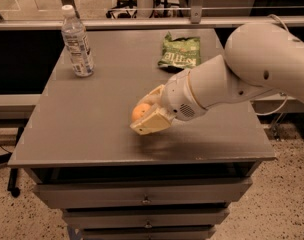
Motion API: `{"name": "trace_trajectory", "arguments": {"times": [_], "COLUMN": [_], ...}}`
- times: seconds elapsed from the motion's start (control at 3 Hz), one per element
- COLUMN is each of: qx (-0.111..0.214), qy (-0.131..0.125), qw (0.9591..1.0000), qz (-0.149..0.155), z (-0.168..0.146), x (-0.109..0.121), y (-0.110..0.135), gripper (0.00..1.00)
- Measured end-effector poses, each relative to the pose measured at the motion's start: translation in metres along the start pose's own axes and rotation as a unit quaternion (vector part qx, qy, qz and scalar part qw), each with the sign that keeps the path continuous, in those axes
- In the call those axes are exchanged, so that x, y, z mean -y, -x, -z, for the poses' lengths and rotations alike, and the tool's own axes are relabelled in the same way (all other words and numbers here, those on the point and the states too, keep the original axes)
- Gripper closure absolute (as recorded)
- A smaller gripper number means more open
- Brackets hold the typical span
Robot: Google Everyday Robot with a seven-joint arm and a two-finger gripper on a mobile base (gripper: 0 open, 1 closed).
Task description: Move orange near blue plastic bottle
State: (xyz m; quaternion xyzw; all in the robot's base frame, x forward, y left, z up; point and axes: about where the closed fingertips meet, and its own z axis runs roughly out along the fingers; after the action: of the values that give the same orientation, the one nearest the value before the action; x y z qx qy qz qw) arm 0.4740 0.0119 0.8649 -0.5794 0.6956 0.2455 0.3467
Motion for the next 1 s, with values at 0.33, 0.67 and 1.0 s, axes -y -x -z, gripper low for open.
{"name": "trace_trajectory", "arguments": {"times": [0.33,0.67,1.0], "qx": [0.000,0.012,0.031], "qy": [0.000,0.000,-0.010], "qw": [1.0000,0.9999,0.9991], "qz": [0.000,0.011,0.027], "z": [0.000,-0.018,-0.041], "x": [0.000,0.016,0.058], "y": [0.000,0.009,0.020], "gripper": [1.00,1.00,1.00]}}
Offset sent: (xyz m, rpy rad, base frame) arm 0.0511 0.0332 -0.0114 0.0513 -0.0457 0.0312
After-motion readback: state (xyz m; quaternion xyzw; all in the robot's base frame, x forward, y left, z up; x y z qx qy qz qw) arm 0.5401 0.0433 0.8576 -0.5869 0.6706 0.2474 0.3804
